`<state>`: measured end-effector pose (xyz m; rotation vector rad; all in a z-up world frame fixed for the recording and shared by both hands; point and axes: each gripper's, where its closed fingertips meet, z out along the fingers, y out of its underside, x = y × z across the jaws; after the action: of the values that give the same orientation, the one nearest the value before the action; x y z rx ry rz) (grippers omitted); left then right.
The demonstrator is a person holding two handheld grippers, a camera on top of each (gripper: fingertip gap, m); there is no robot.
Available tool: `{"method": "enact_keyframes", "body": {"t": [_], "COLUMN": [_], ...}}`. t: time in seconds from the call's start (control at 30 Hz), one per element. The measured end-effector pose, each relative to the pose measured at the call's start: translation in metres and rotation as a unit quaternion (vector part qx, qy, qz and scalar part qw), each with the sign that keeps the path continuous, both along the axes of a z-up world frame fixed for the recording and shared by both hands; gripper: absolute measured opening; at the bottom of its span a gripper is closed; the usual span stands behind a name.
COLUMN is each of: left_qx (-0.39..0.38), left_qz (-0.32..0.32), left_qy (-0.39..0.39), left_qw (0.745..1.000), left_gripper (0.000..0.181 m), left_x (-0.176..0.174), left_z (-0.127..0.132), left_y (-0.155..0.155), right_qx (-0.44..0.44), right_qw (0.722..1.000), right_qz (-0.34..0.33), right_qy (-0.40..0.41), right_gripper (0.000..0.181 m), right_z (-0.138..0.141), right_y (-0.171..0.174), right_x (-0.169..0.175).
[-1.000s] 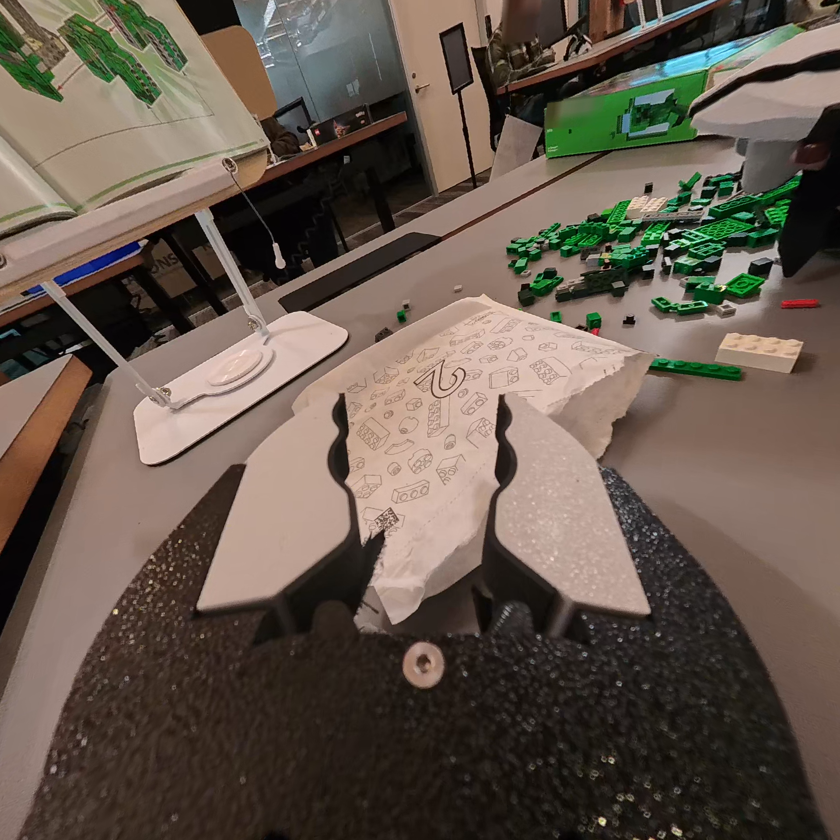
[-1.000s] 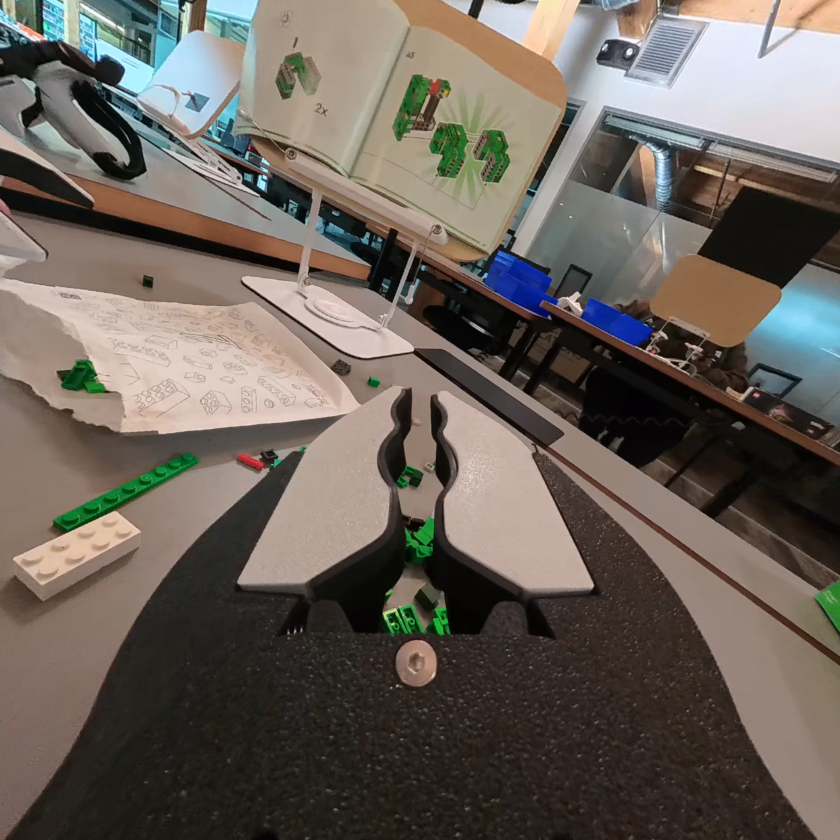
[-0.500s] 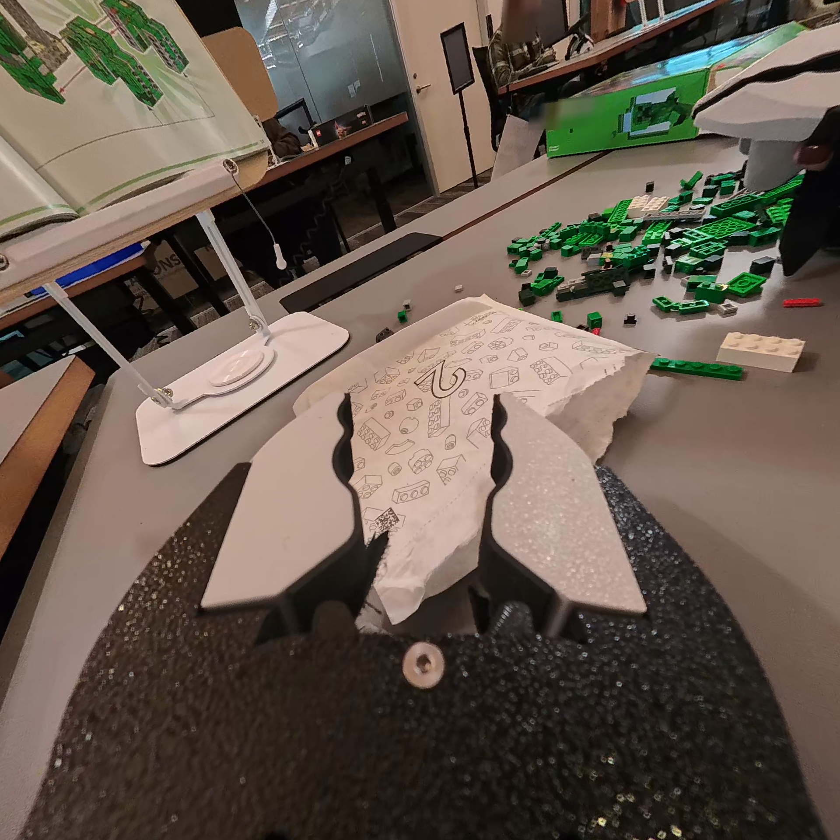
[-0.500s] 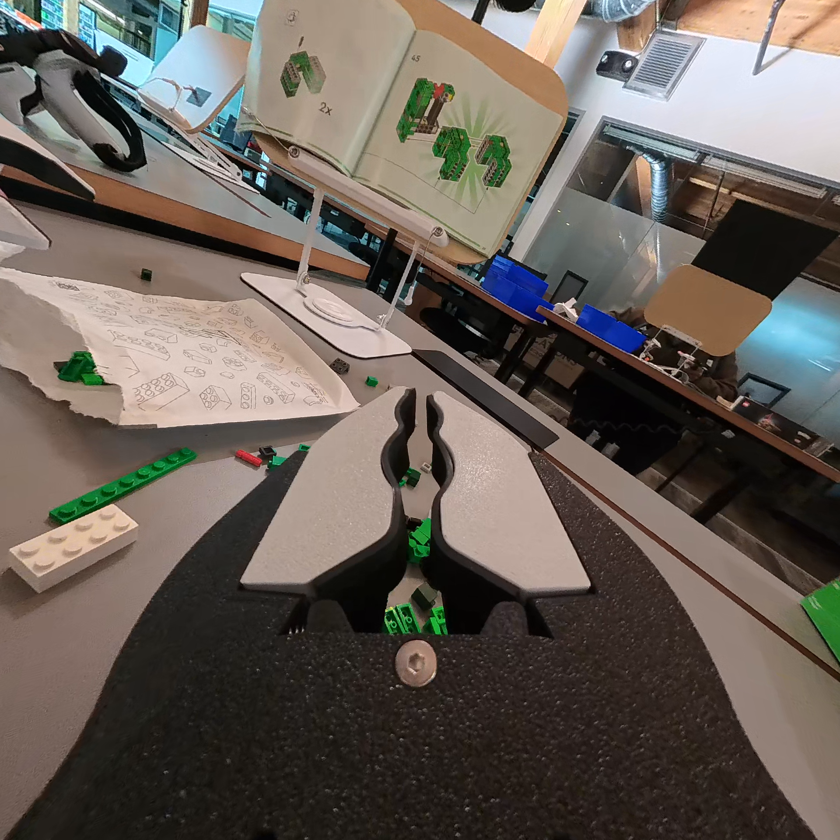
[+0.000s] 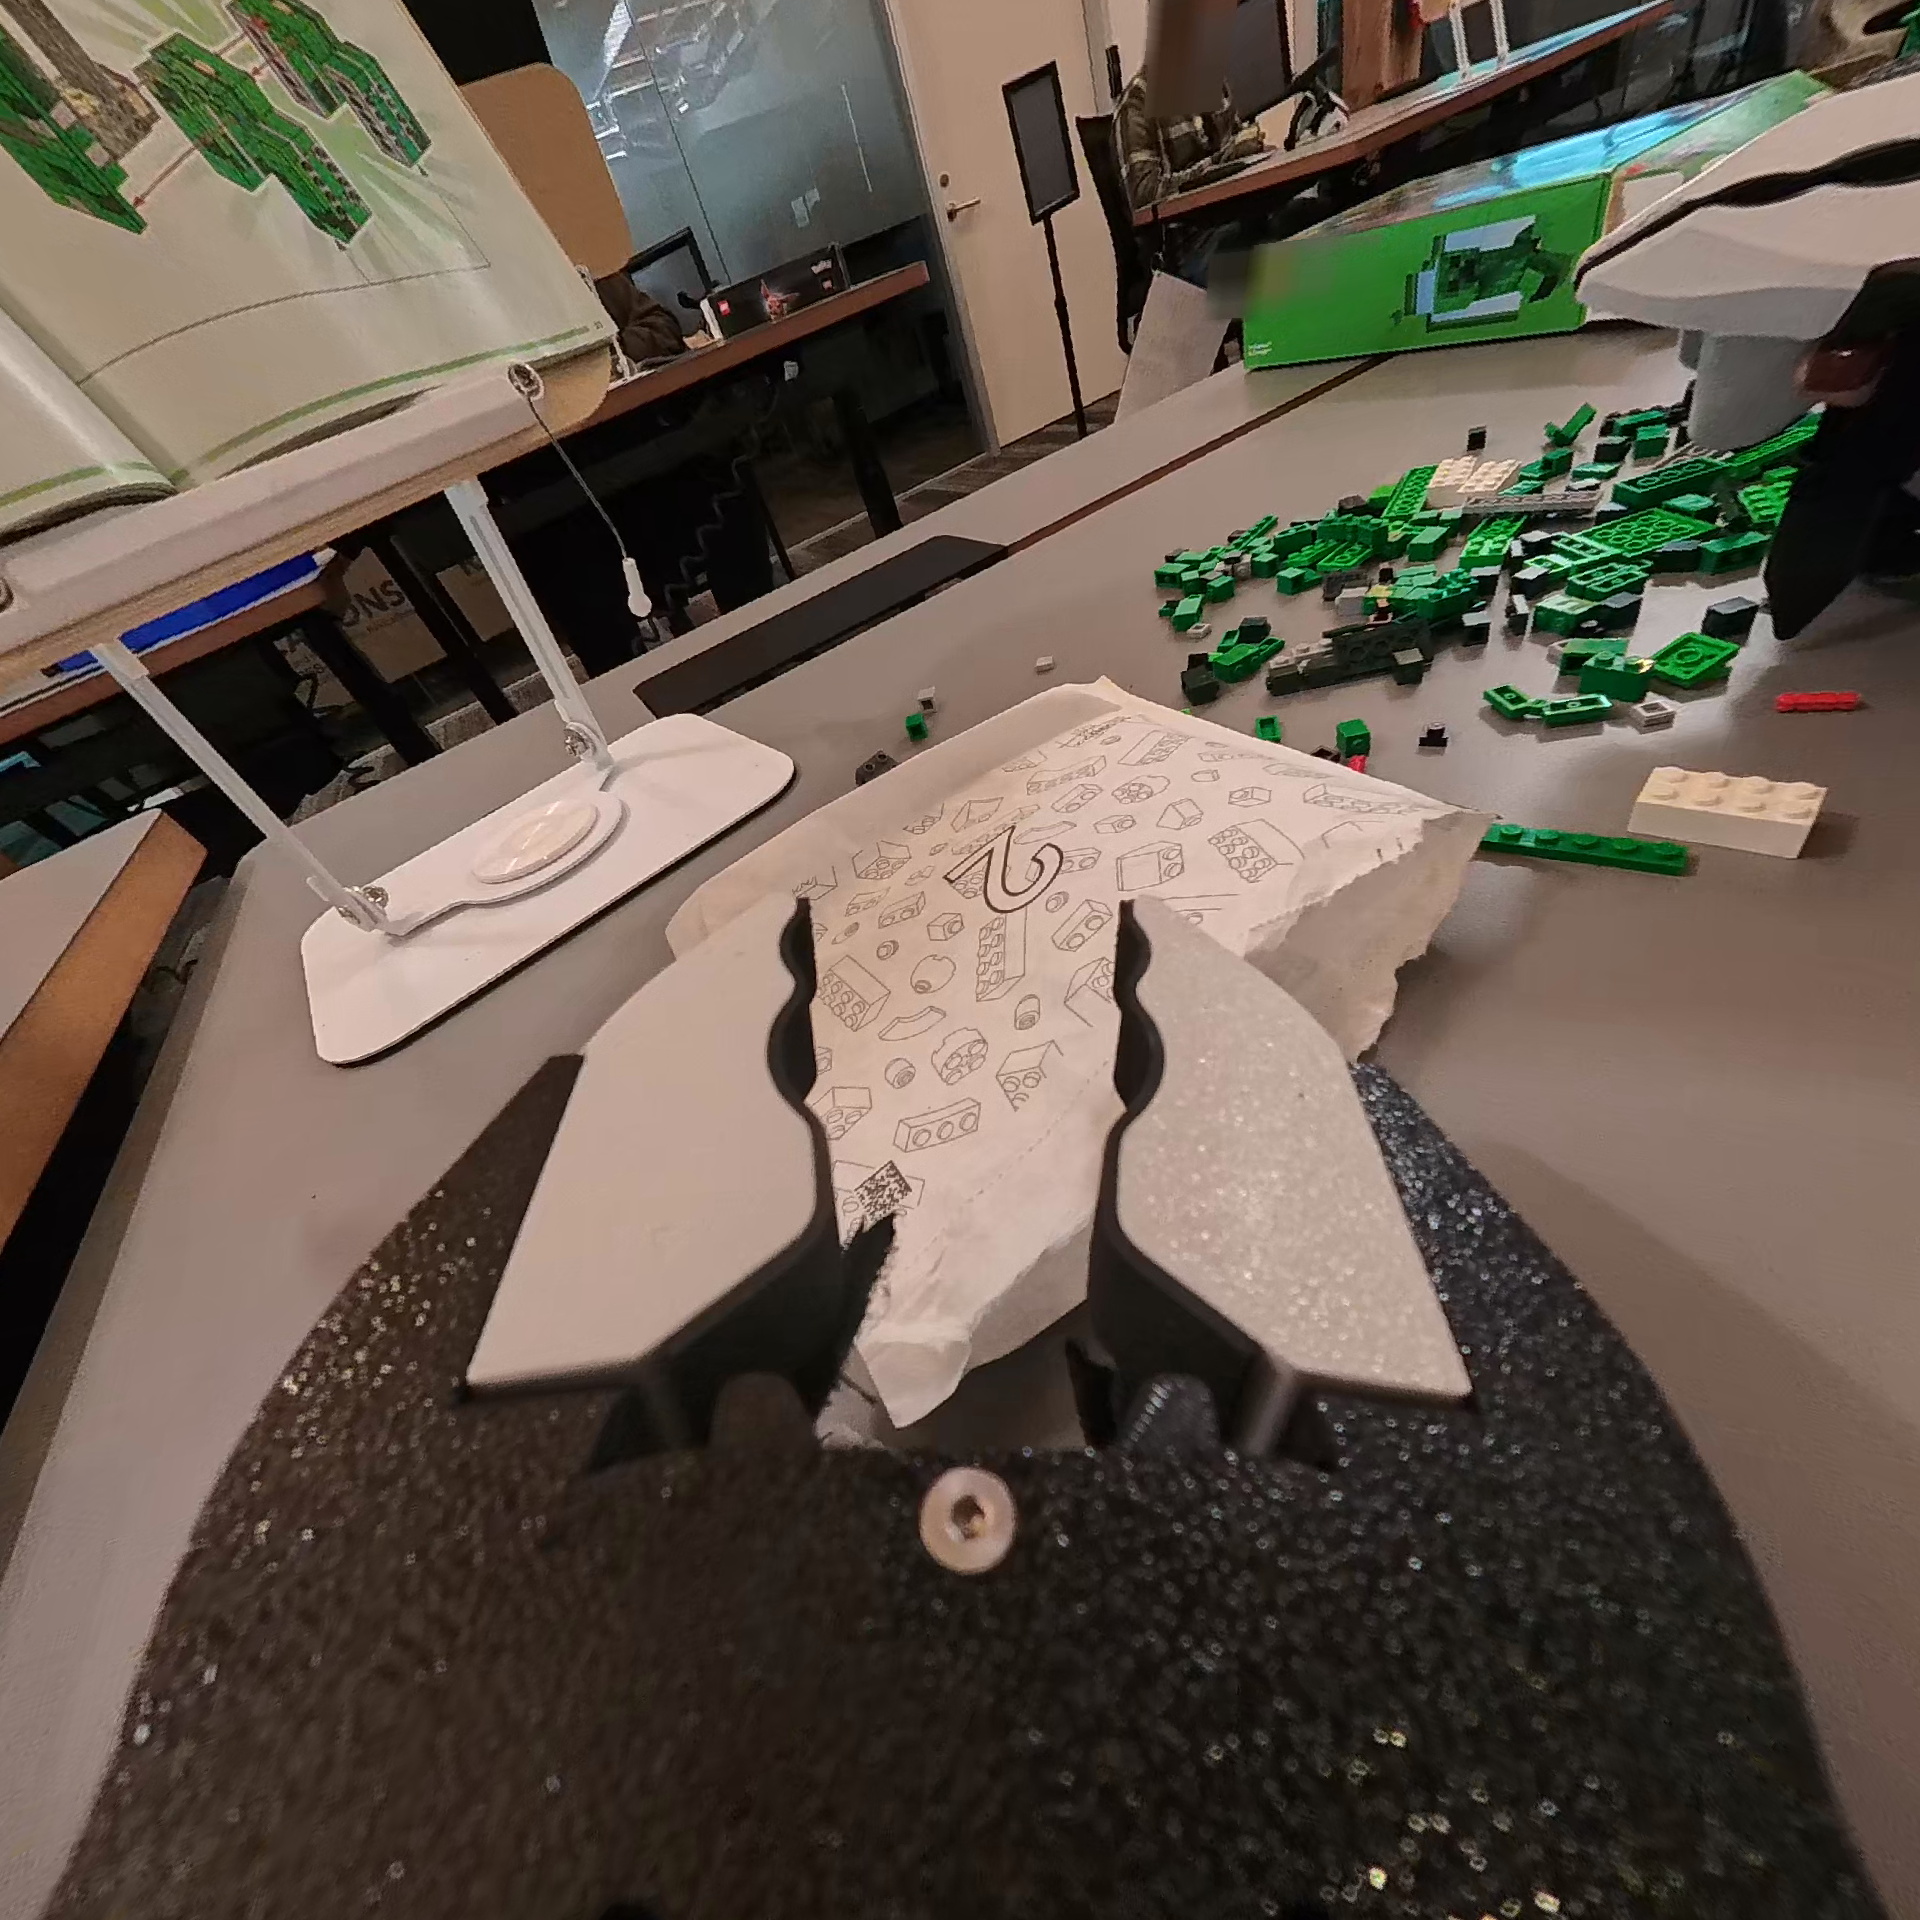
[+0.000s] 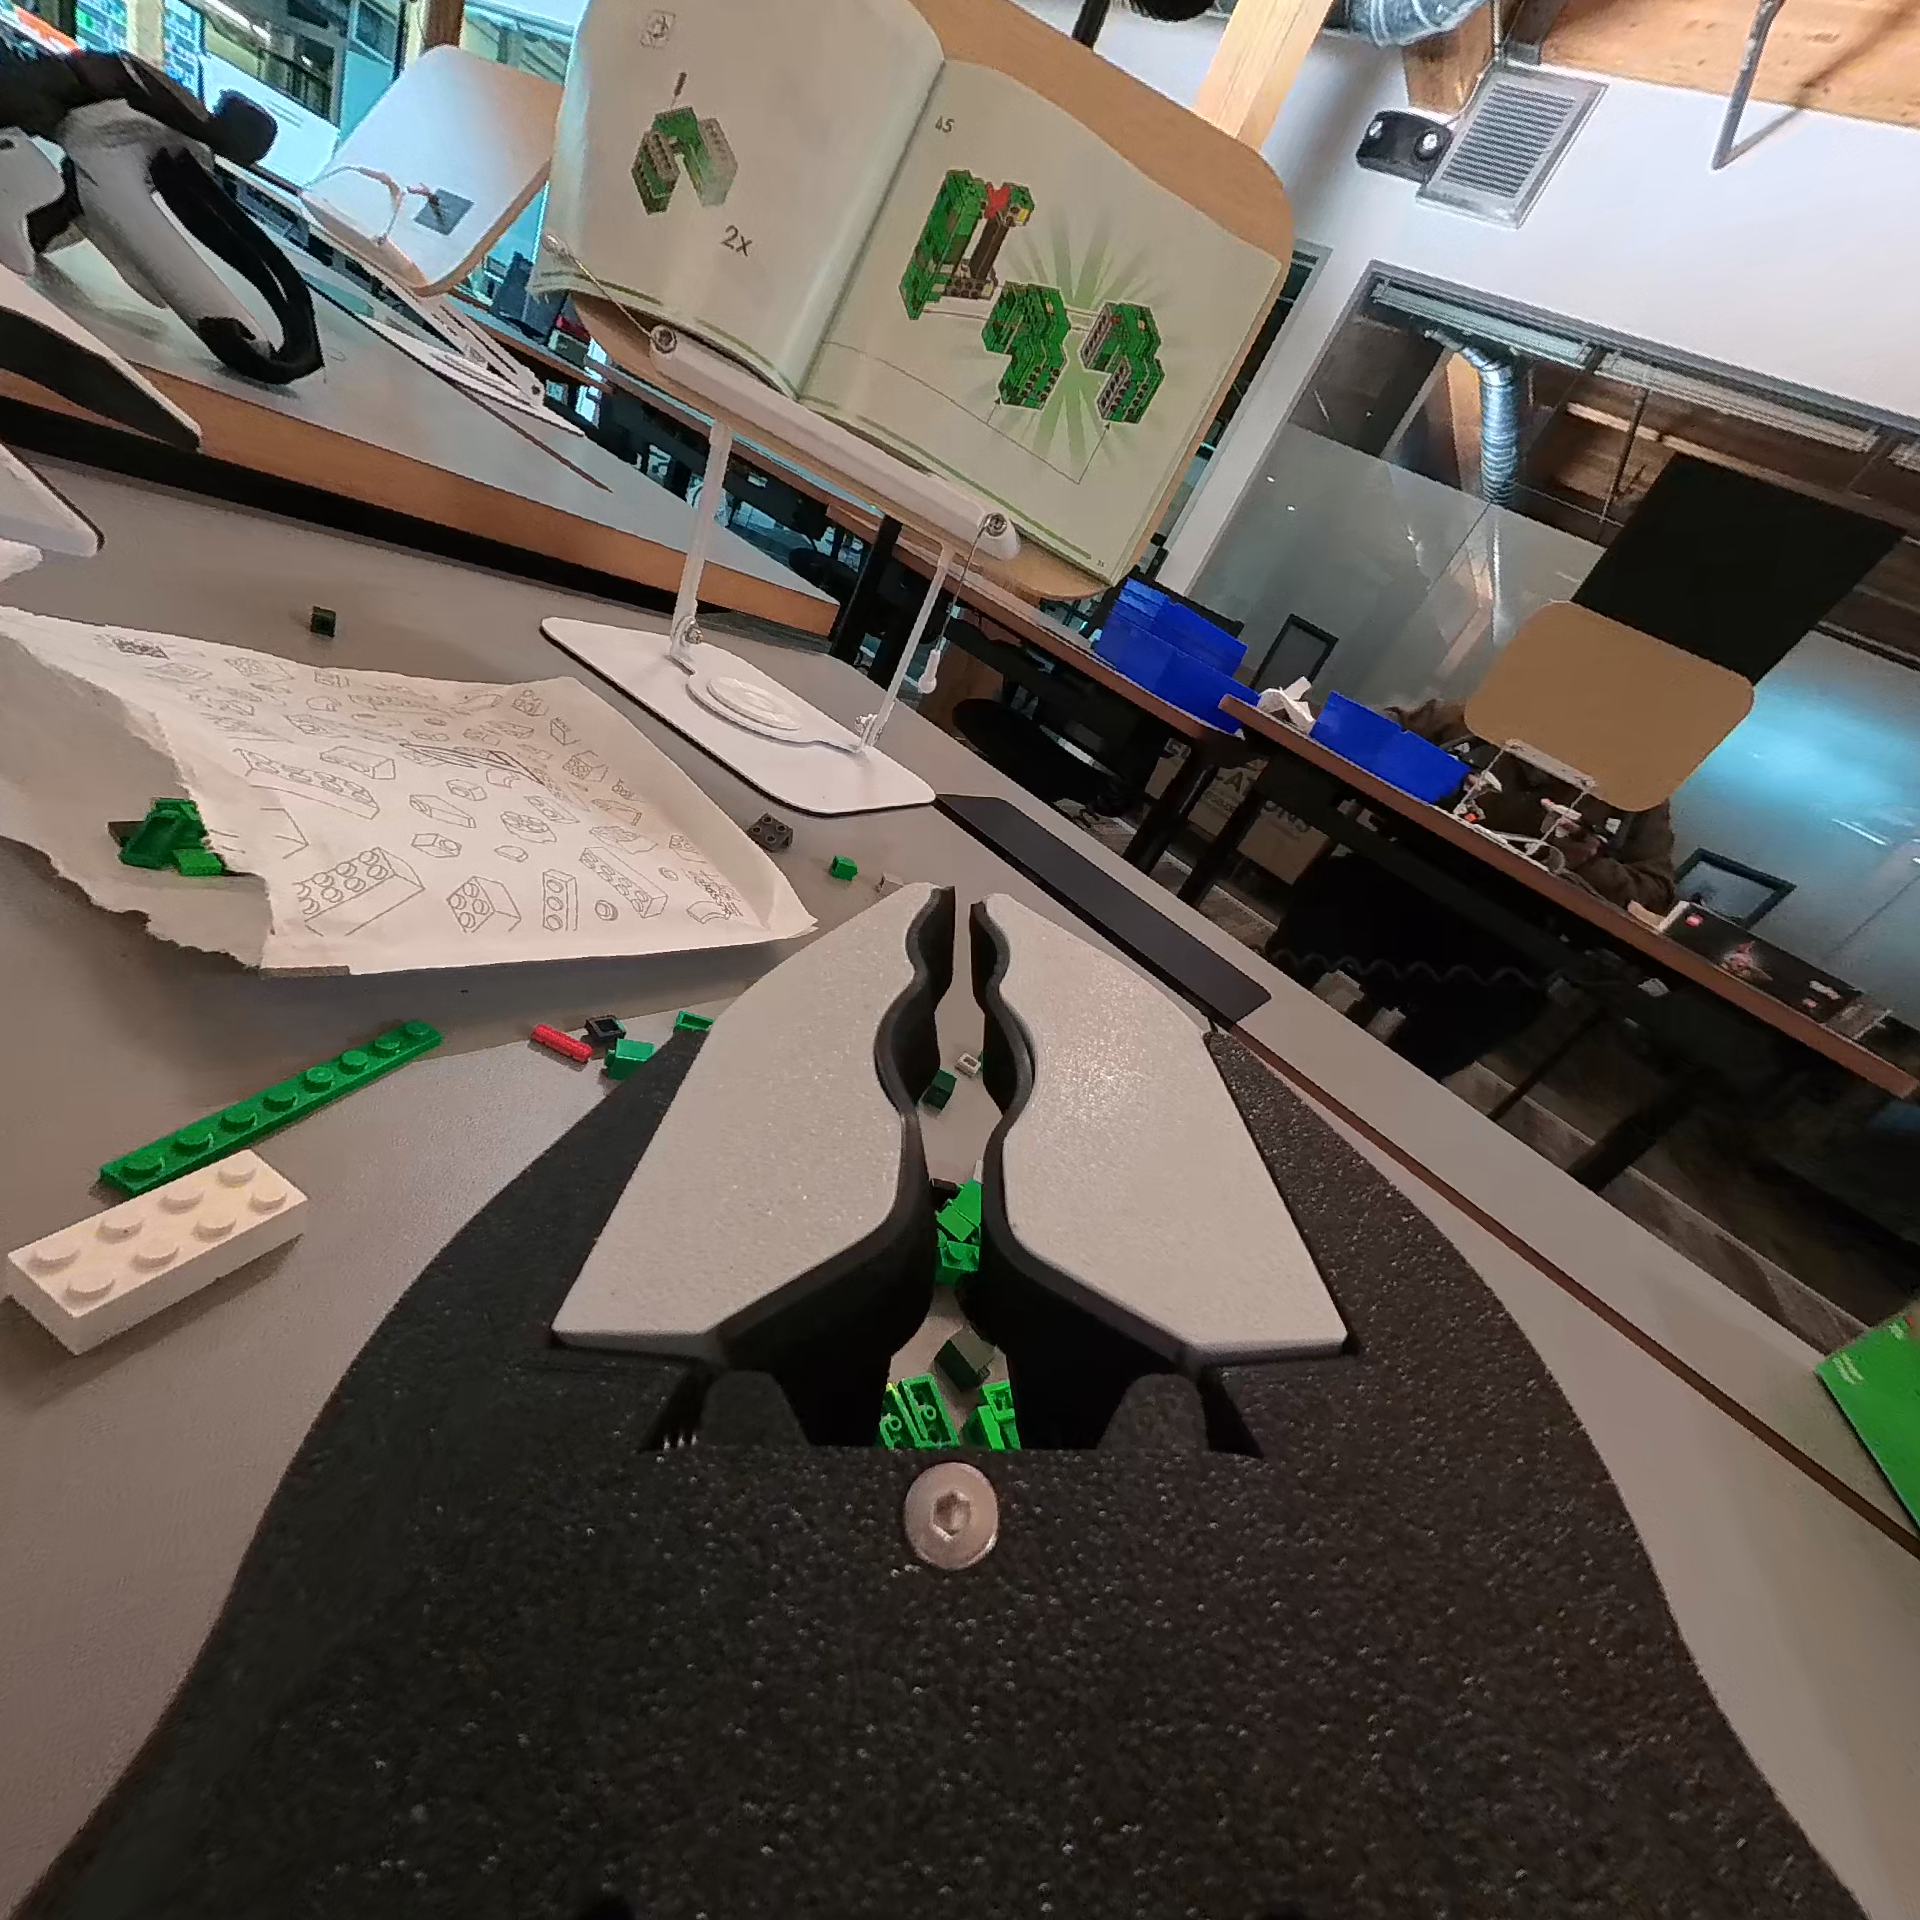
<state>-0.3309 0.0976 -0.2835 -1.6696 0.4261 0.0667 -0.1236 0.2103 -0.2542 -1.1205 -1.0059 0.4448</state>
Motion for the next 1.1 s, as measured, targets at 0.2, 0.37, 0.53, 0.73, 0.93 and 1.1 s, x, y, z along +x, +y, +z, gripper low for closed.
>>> {"method": "enact_keyframes", "body": {"t": [0.2,0.37,0.53,0.73,0.93,1.1], "left_qx": [0.003,-0.001,-0.004,-0.005,-0.005,-0.005], "left_qz": [0.0,-0.003,-0.006,-0.007,-0.007,-0.008], "left_qy": [-0.005,-0.004,-0.007,-0.009,-0.009,-0.008], "left_qw": [1.0,1.0,1.0,1.0,1.0,1.0], "left_gripper": [0.054,0.052,0.051,0.05,0.05,0.05], "left_x": [-0.0006,0.0002,0.0006,0.0005,0.0007,0.0009], "left_z": [0.0012,0.0,-0.0005,-0.0007,-0.0008,-0.0011], "left_y": [-0.0005,-0.0003,-0.0002,-0.0004,-0.0006,-0.0007], "right_qx": [0.007,0.011,0.014,0.018,0.019,0.019], "right_qw": [1.0,1.0,1.0,1.0,1.0,1.0], "right_qz": [-0.002,-0.002,-0.001,0.001,0.001,0.002], "right_qy": [-0.008,-0.013,-0.018,-0.023,-0.023,-0.023], "right_gripper": [0.001,0.001,0.001,0.001,0.001,0.001], "right_z": [-0.0012,-0.0021,-0.0031,-0.004,-0.0039,-0.0041], "right_y": [-0.001,-0.0015,-0.0021,-0.0031,-0.0032,-0.0033], "right_x": [-0.0016,-0.0028,-0.004,-0.0051,-0.0051,-0.0053]}}
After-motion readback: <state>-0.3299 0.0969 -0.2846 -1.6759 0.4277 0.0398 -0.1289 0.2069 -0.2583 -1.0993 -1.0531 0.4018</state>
